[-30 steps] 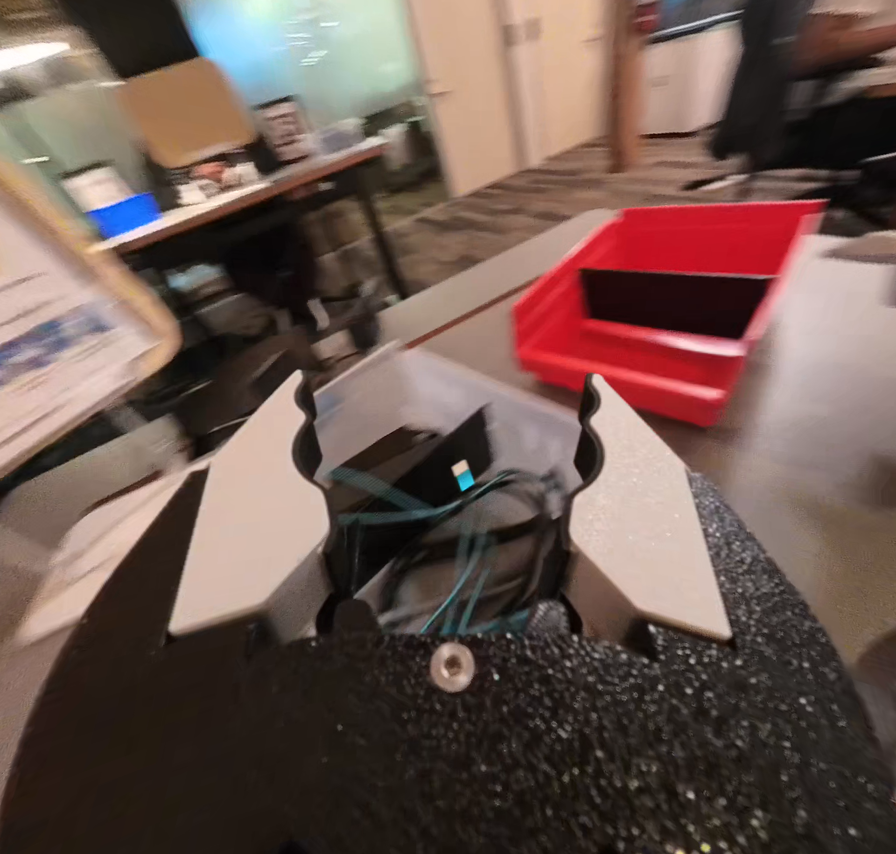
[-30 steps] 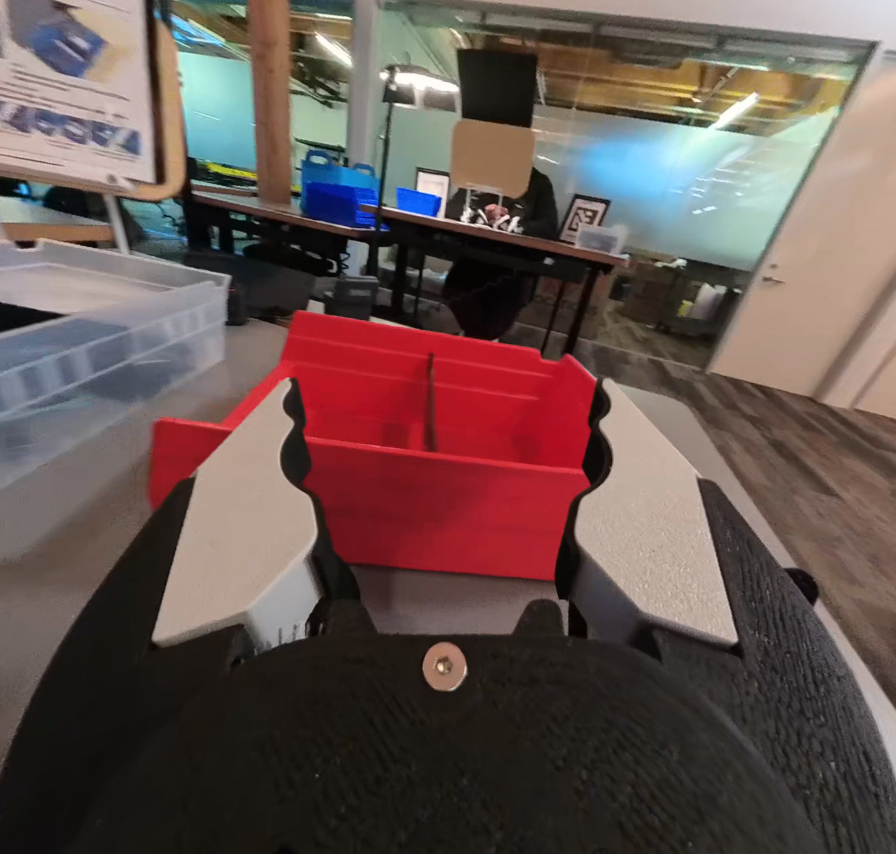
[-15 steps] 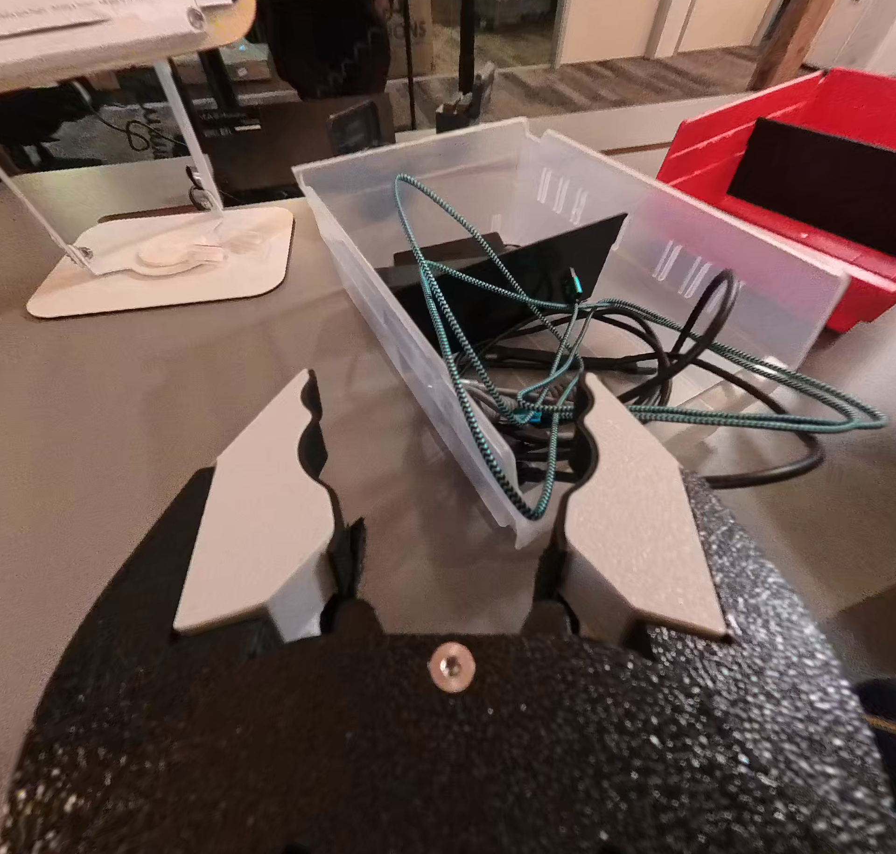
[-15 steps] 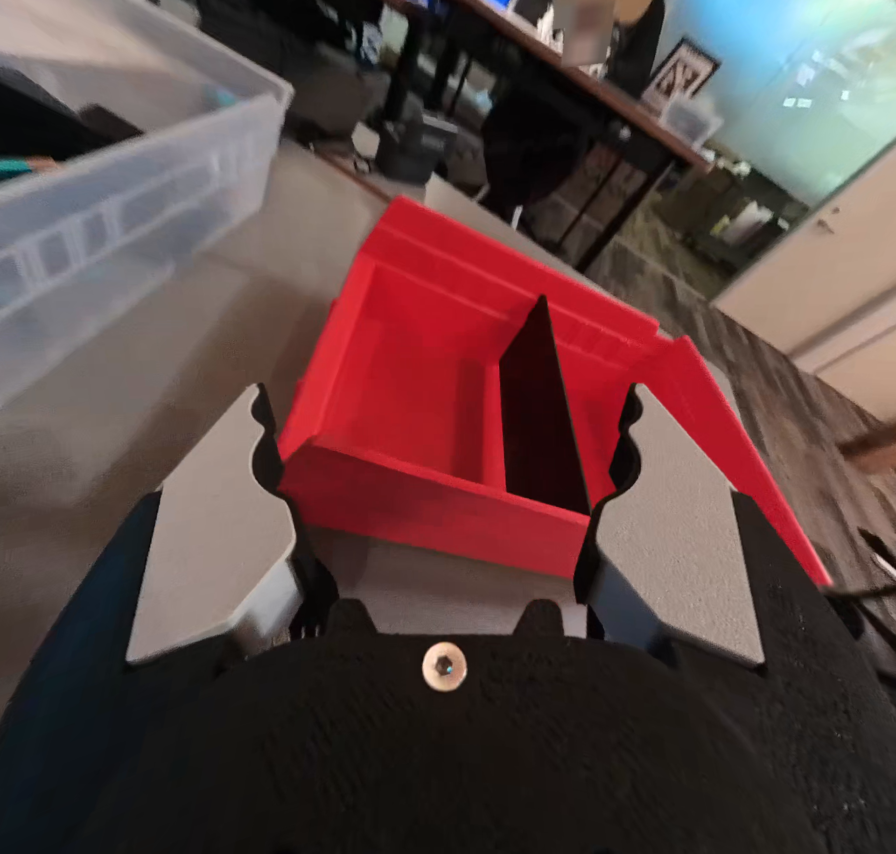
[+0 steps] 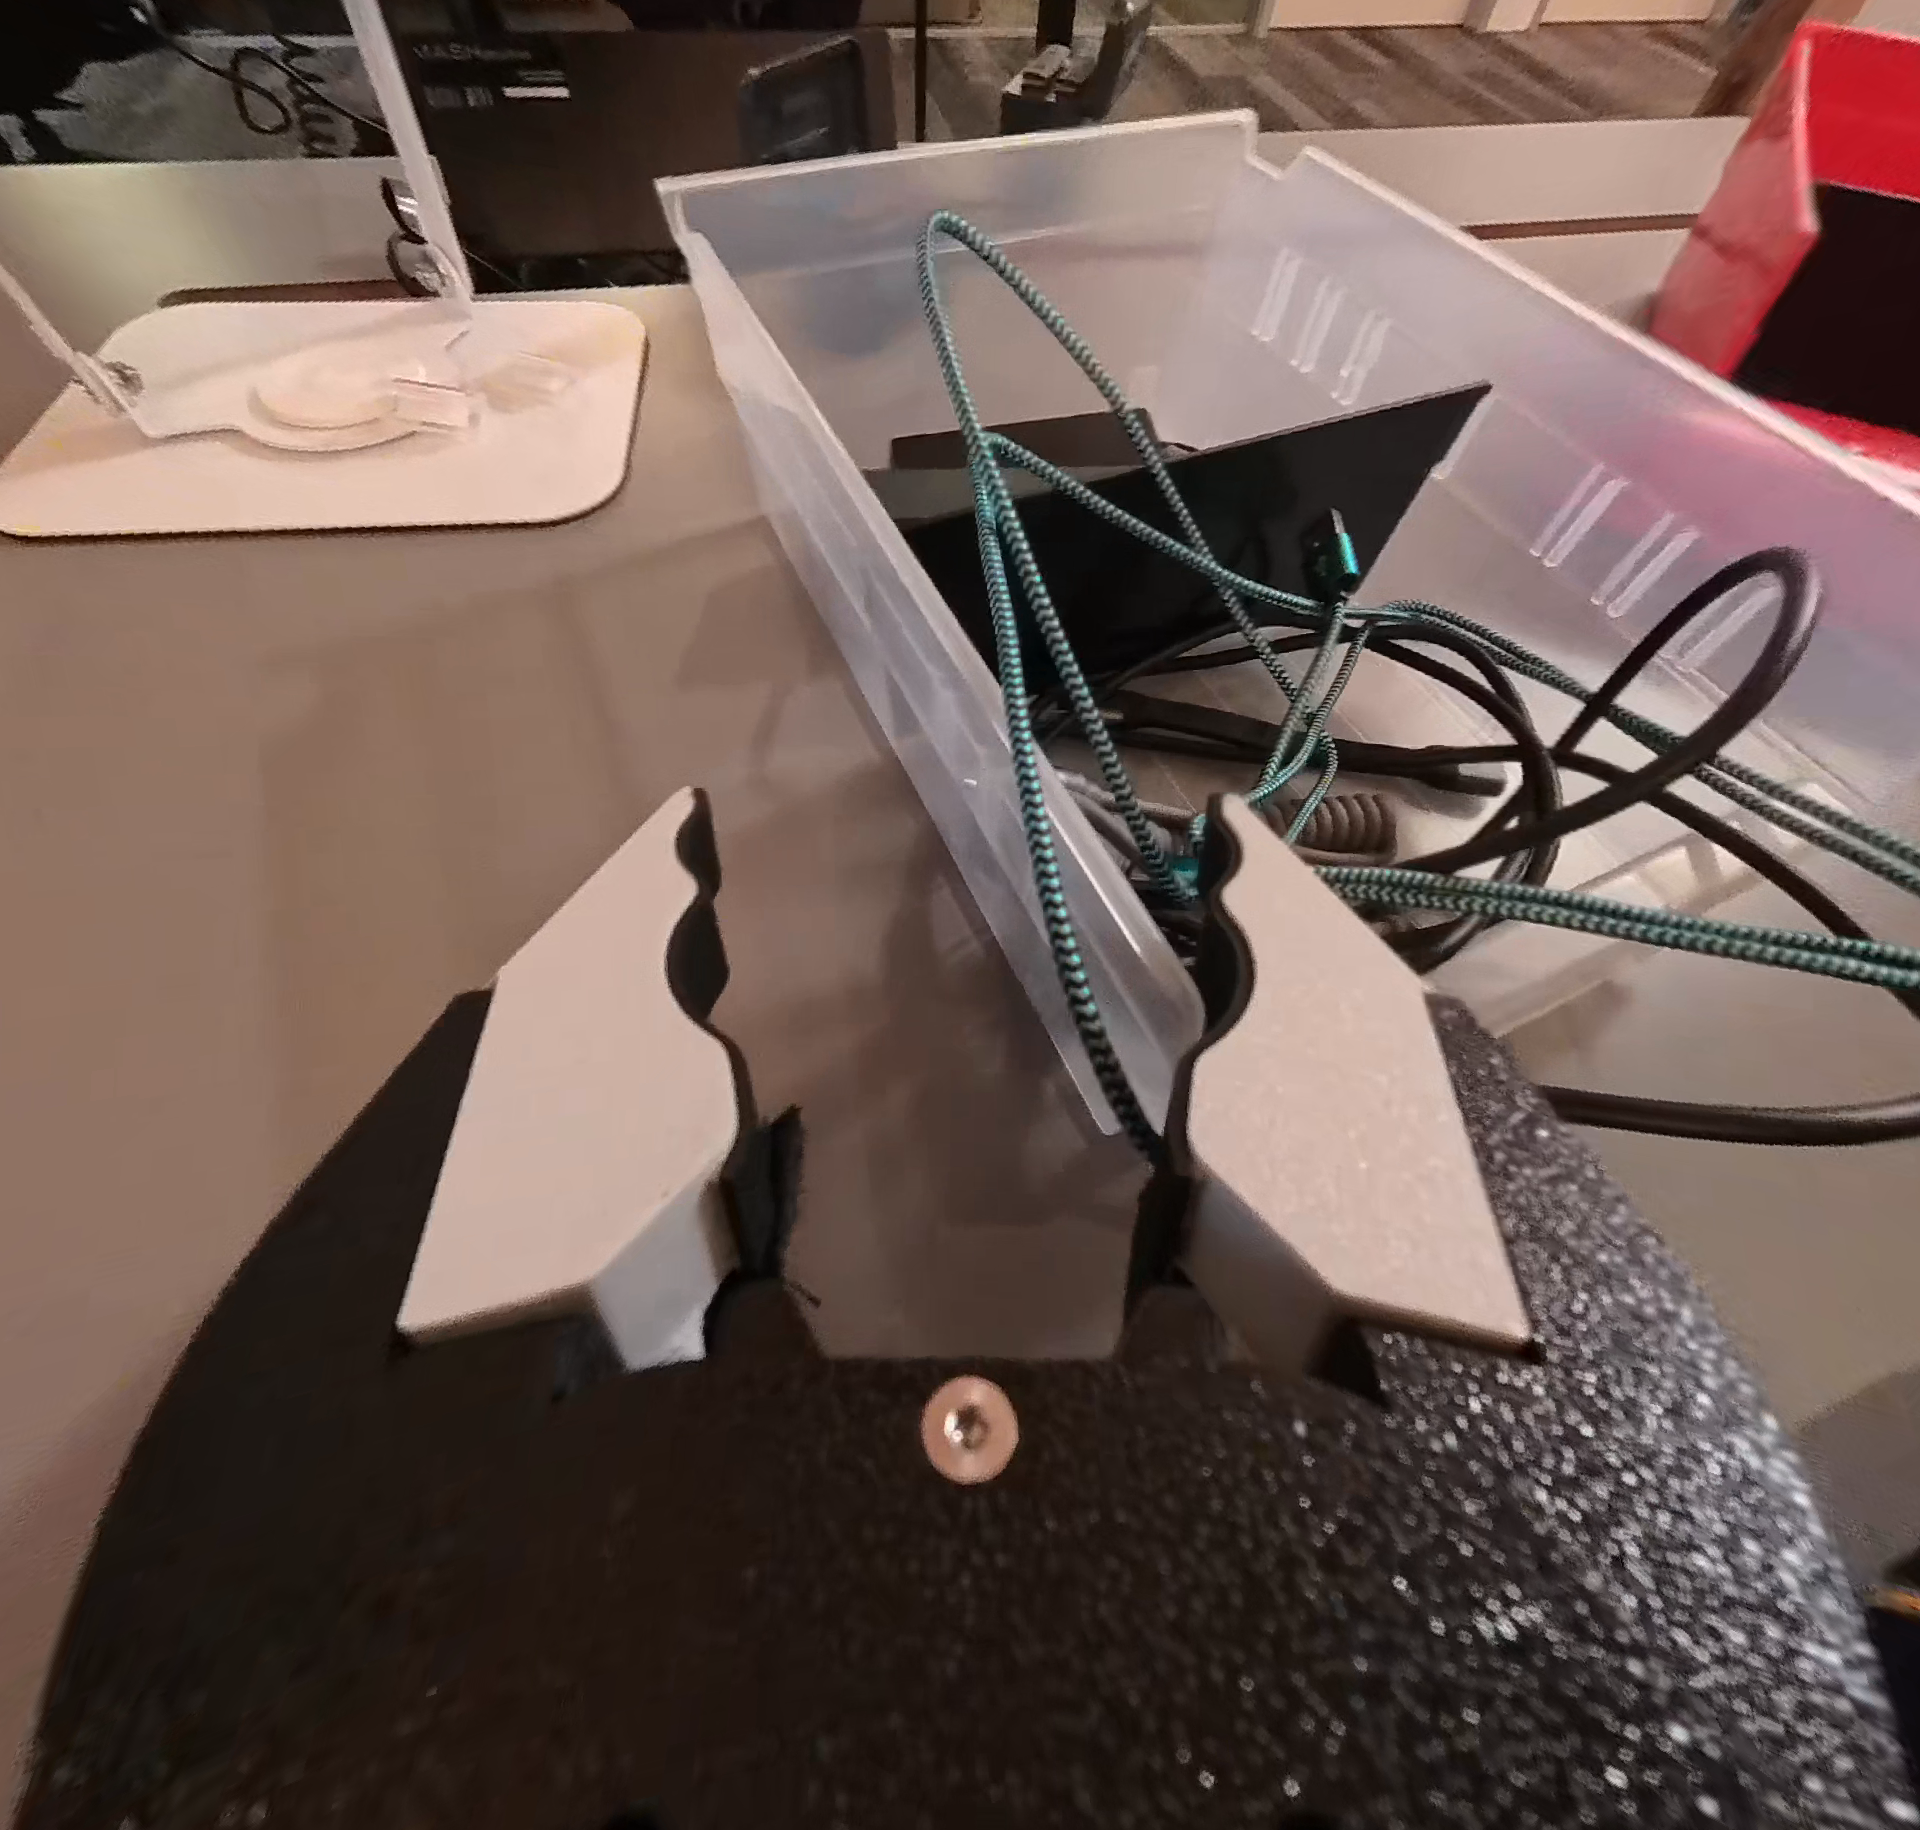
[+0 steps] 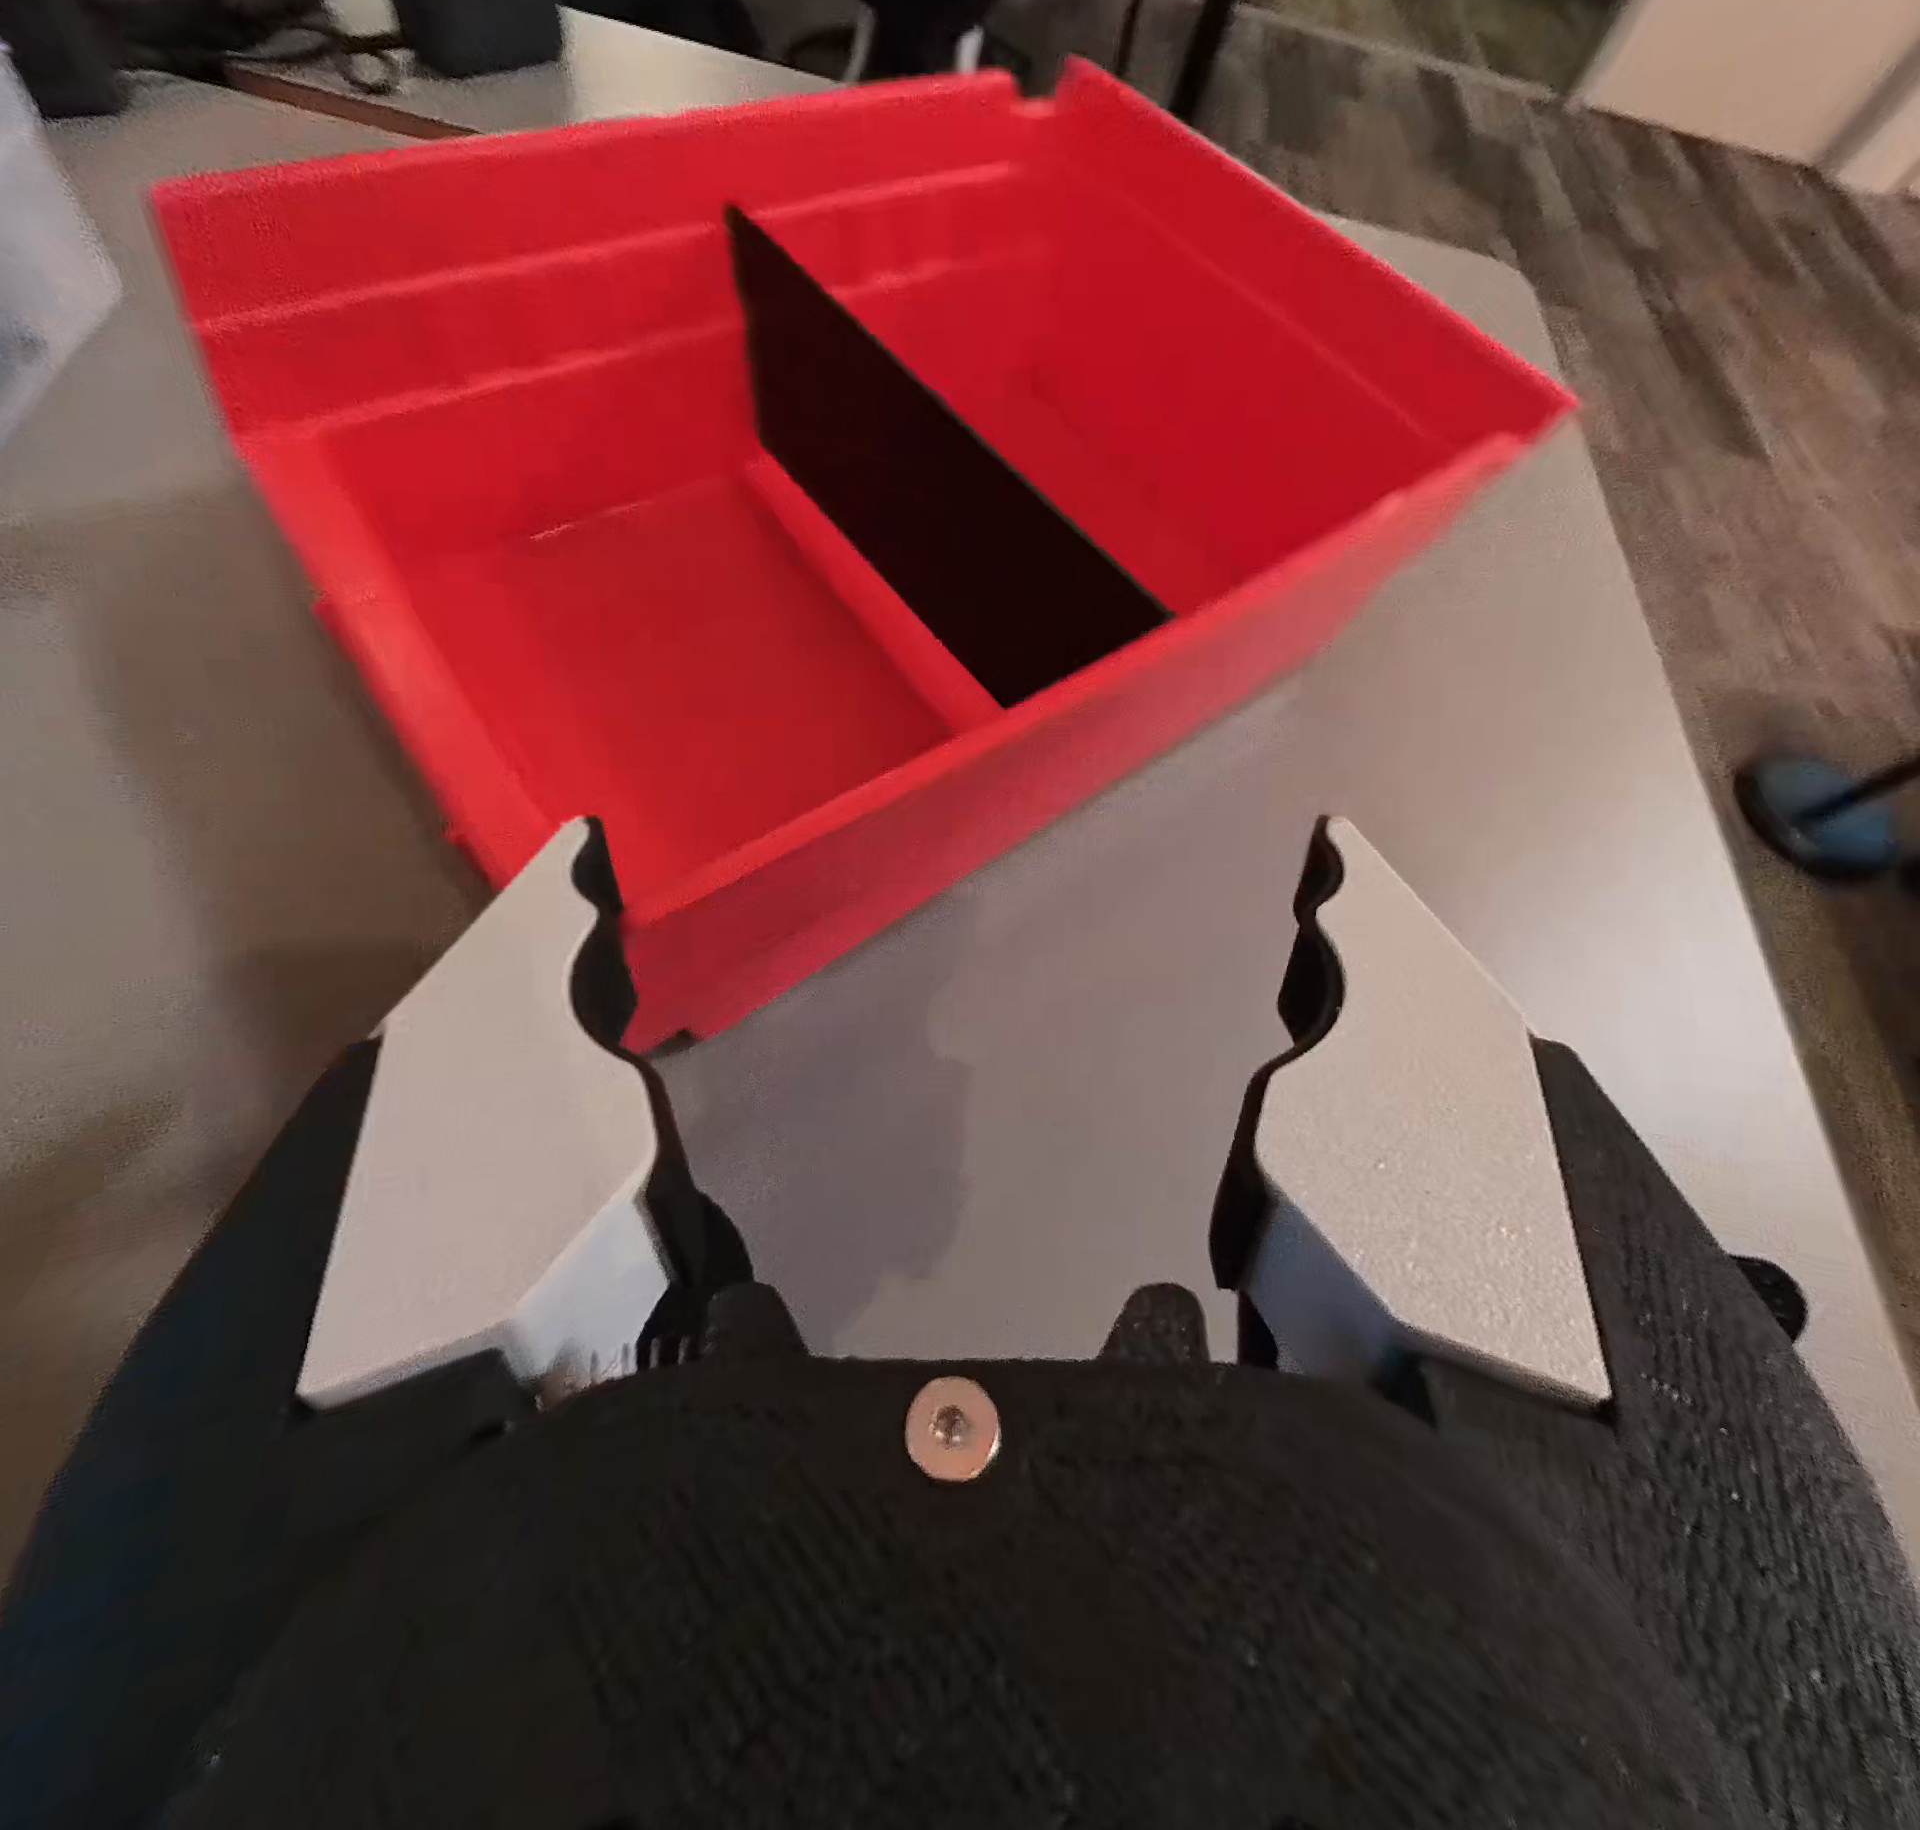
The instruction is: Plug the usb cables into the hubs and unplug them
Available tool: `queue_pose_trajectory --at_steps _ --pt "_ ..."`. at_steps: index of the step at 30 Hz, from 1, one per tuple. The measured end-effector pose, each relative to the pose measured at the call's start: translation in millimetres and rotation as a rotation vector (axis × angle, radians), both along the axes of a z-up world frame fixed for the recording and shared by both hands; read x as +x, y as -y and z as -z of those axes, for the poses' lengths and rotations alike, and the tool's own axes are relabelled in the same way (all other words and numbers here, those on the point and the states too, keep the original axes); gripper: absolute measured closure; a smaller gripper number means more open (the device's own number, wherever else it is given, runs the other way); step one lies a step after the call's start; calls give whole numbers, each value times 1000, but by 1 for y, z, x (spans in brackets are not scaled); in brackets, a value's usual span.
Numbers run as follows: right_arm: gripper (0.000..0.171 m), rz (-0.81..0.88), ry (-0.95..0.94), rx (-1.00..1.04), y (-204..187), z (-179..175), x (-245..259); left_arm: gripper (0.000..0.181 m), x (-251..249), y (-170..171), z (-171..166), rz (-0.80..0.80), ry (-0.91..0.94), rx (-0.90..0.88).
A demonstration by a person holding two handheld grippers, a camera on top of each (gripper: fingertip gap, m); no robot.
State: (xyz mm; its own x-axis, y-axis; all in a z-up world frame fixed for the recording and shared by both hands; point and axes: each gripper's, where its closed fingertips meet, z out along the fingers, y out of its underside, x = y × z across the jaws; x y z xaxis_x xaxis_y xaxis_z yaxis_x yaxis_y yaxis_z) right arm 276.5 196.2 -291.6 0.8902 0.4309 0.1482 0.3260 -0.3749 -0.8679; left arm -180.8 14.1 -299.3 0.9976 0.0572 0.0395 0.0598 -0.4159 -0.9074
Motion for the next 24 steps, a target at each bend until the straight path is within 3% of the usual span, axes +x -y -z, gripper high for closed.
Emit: queue_pose_trajectory --at_steps 5,10,15,24 --pt "77 64 -46 -42 -12 5 24 118 -24 4 -5 -89 -38 23" --pt "146 20 -27 -82 -20 12 24 170 -19 0 -4 -9 3 16" --pt "165 77 62 -80 -28 13 55 178 -44 13 -5 -101 -118 -8" --pt "167 37 60 -143 2 14 97 179 -97 65 -9 -287 -74 59"
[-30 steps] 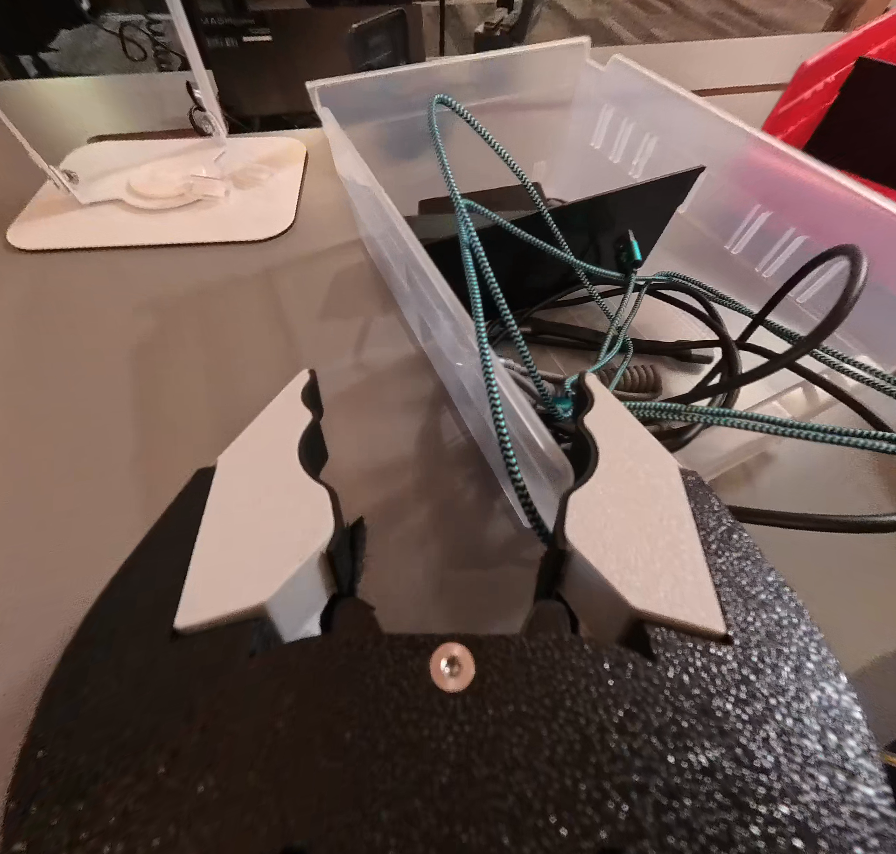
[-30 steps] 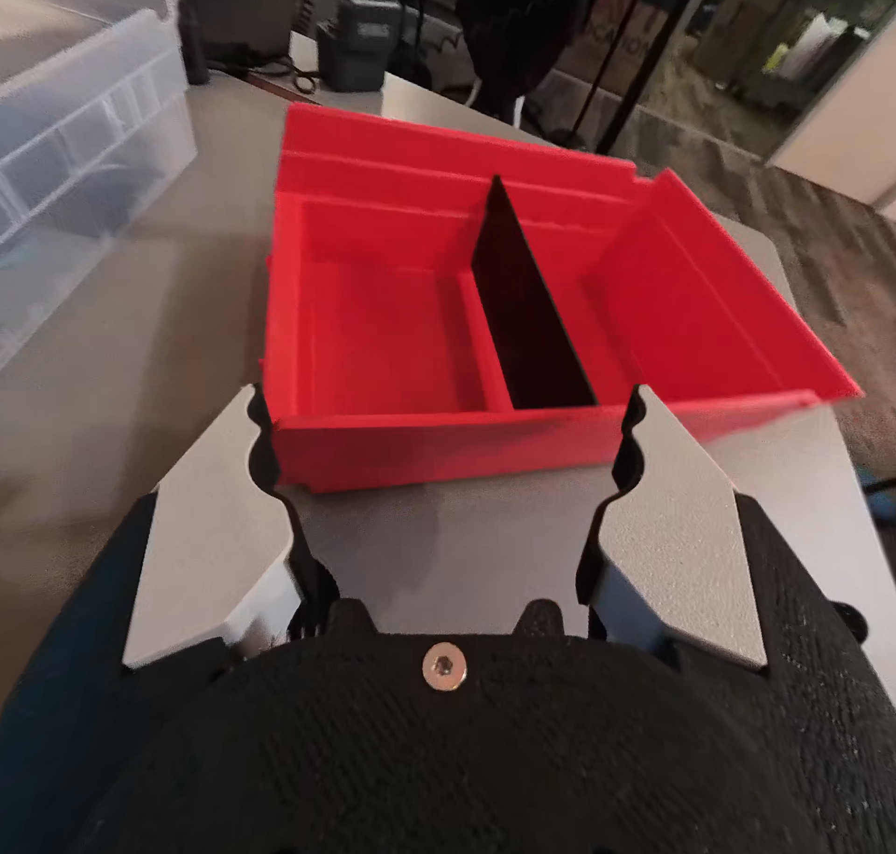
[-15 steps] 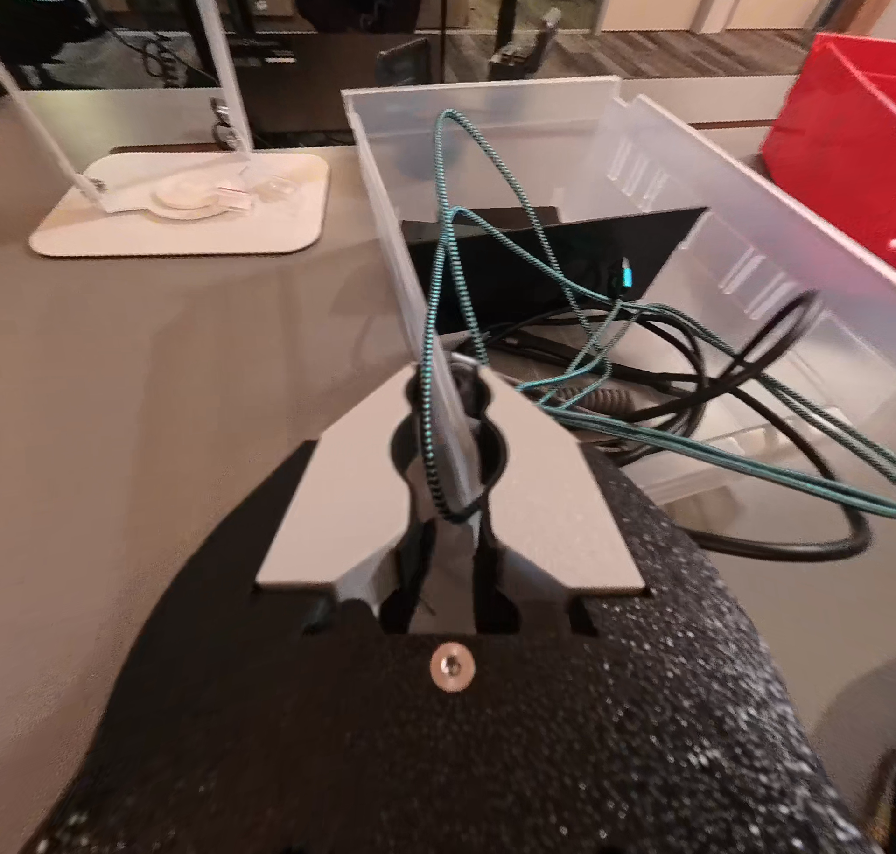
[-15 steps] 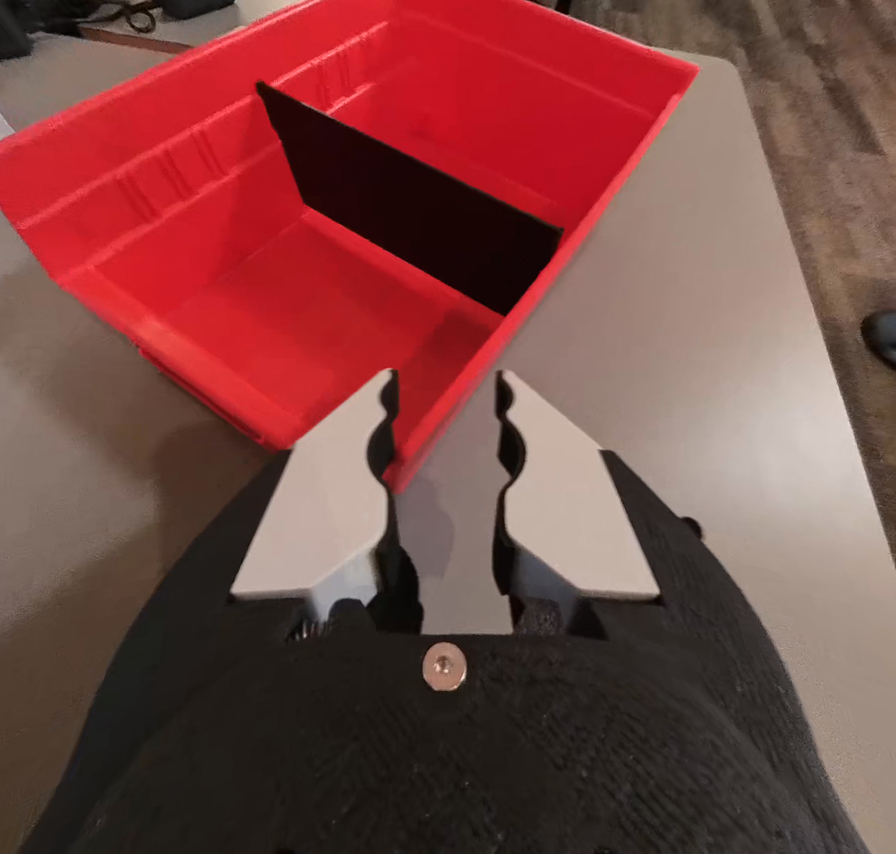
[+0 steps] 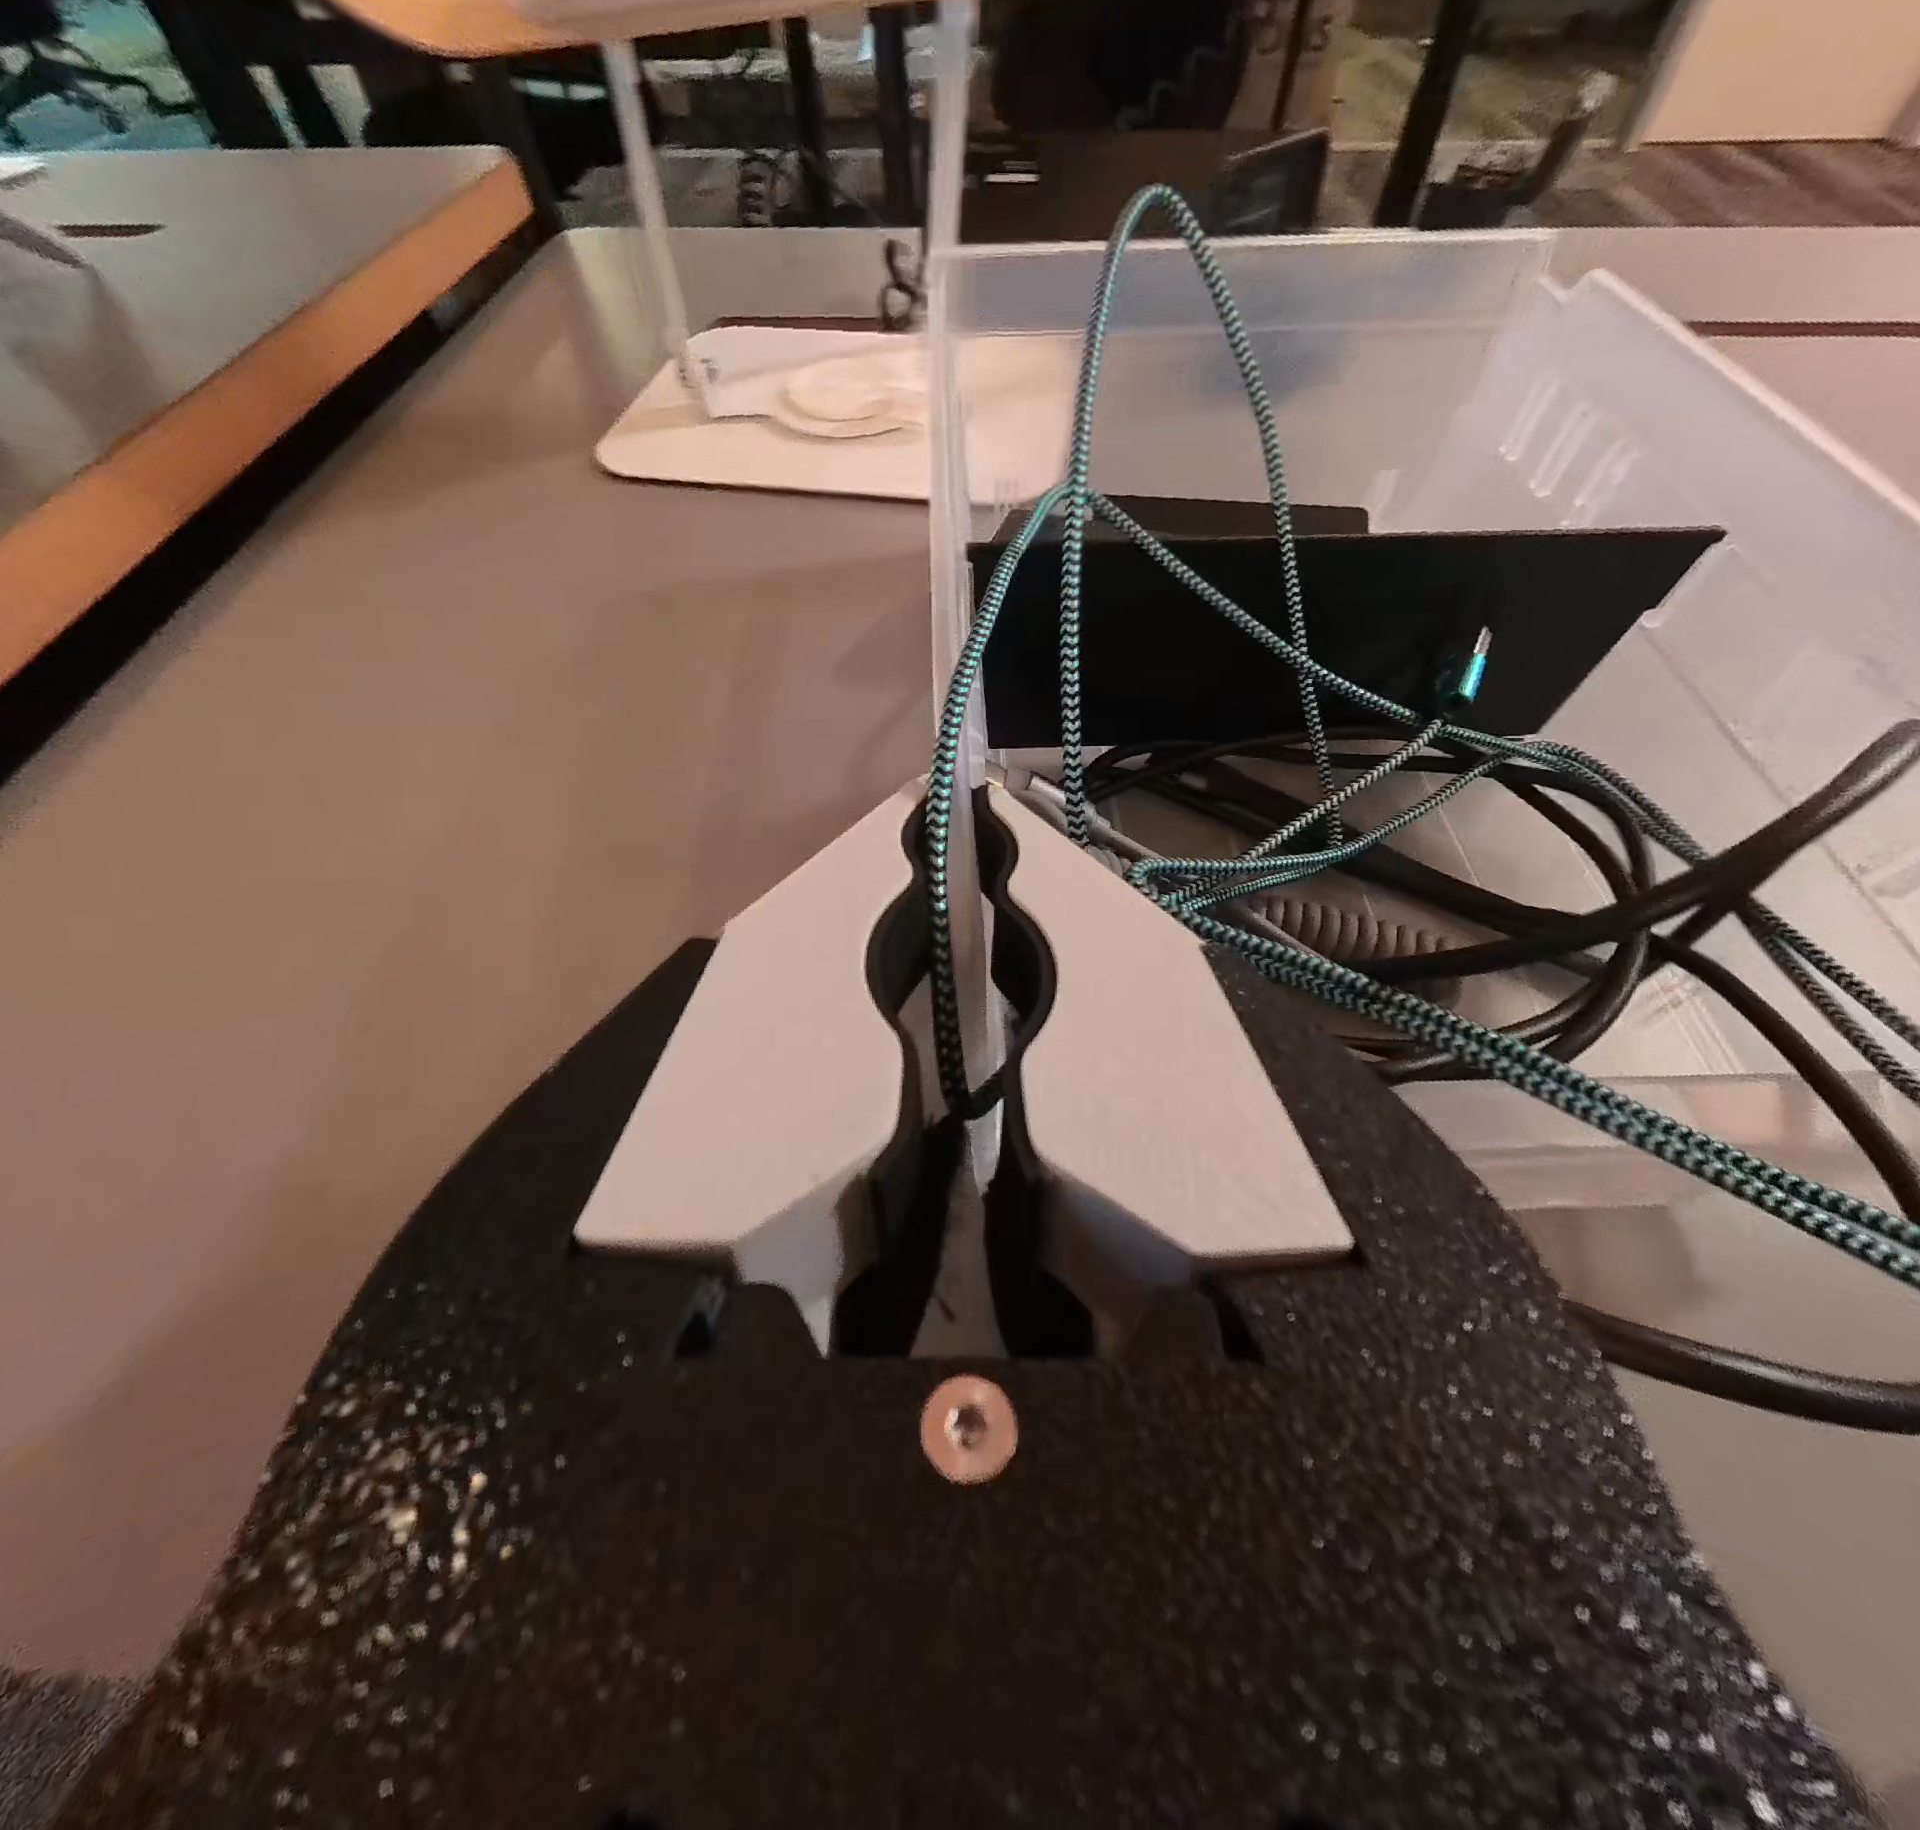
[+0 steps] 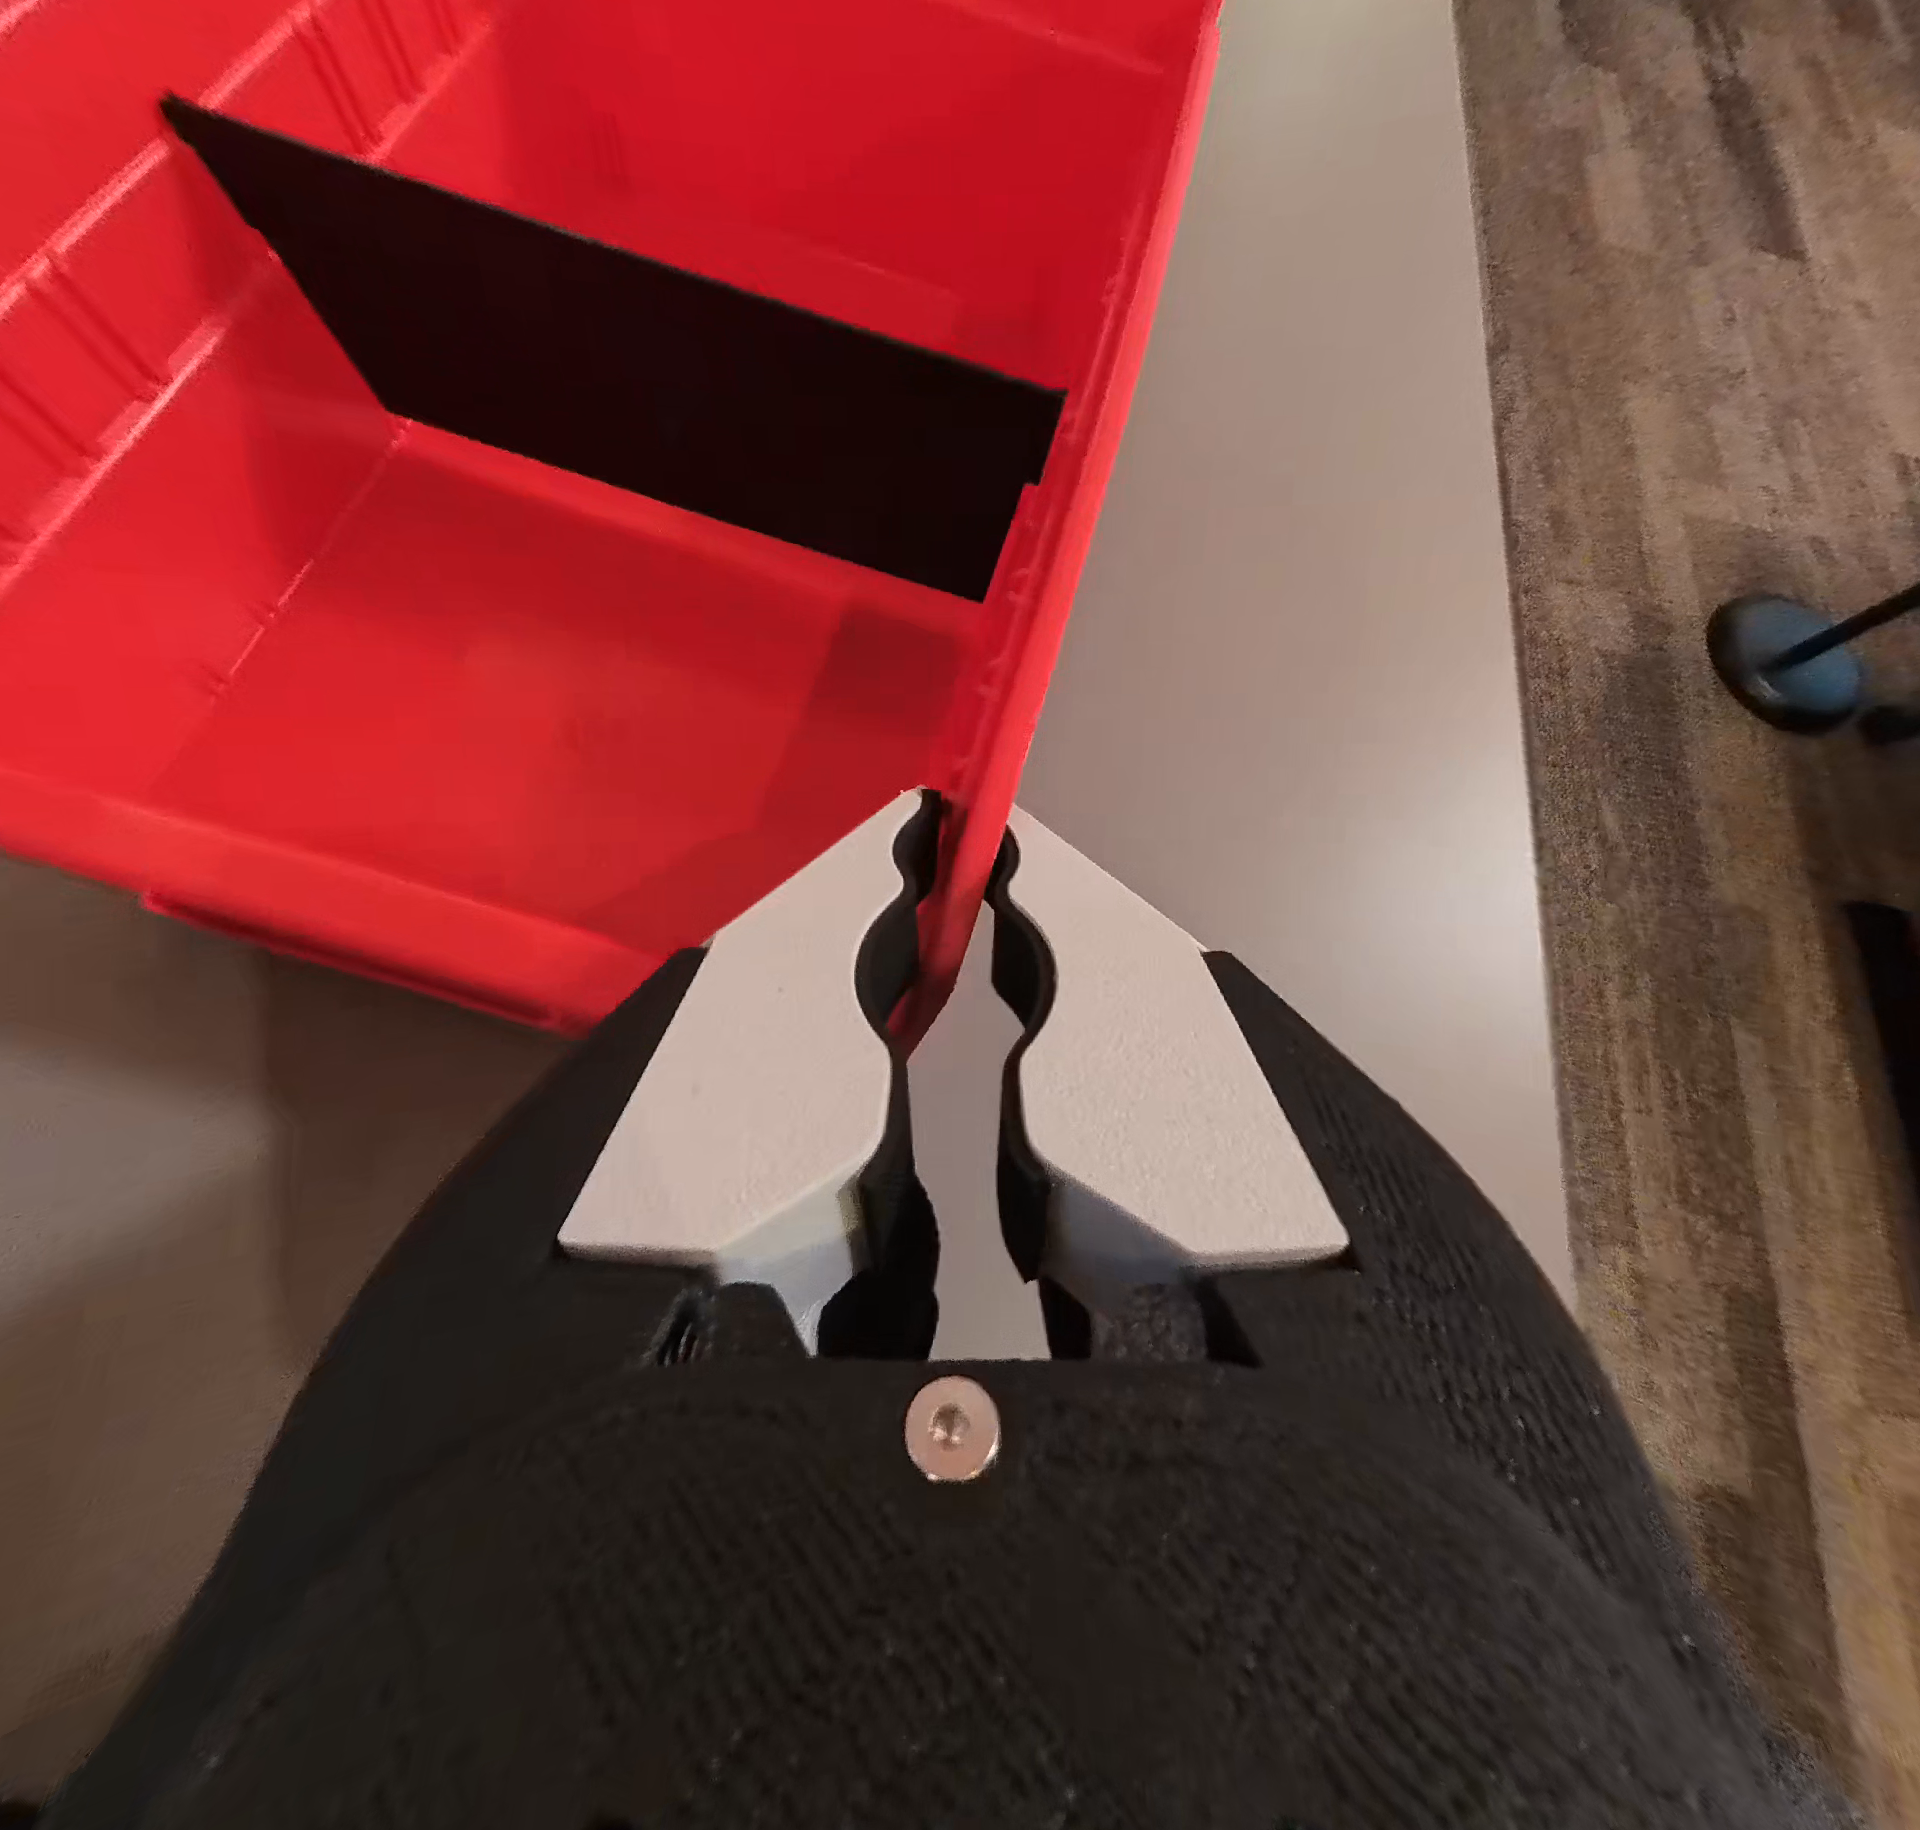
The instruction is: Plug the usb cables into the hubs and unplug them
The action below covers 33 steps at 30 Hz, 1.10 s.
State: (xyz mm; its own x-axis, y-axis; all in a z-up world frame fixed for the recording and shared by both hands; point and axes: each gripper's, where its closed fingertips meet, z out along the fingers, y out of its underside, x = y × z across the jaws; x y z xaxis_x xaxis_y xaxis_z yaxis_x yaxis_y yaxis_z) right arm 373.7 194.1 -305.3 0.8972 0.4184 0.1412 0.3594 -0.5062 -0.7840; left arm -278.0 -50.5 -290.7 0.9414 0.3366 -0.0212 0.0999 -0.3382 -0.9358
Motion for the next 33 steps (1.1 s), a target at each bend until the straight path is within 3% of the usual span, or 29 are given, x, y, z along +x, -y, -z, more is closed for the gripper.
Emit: queue_pose_trajectory --at_steps 7,13,16,17,19,21,24,26,29,33 --pt "167 32 -39 -49 13 0 35 180 -45 34 -3 -34 38 -9" --pt "167 28 -104 -48 13 0 36 179 -72 42 -2 25 -19 -34" --pt "143 -19 -186 -82 23 -8 29 177 -66 49 1 68 30 -96" --pt "134 -16 -229 -71 26 -19 28 168 -63 52 -3 64 57 -80" --pt "115 16 -301 13 27 -48 27 149 -58 60 -29 49 108 53" --pt "108 53 -332 132 24 -81 22 134 -60 74 -63 6 144 230" --pt "104 59 -267 302 15 -115 4 132 -65 97 -108 -72 92 427" --pt "103 78 -184 333 5 -121 -6 126 -62 103 -123 -102 28 448" --pt "102 102 -99 331 -7 -119 -29 115 -55 102 -126 -126 -65 390" --pt "102 -20 -4 318 -15 -103 -89 119 -32 89 -115 -11 -91 293"
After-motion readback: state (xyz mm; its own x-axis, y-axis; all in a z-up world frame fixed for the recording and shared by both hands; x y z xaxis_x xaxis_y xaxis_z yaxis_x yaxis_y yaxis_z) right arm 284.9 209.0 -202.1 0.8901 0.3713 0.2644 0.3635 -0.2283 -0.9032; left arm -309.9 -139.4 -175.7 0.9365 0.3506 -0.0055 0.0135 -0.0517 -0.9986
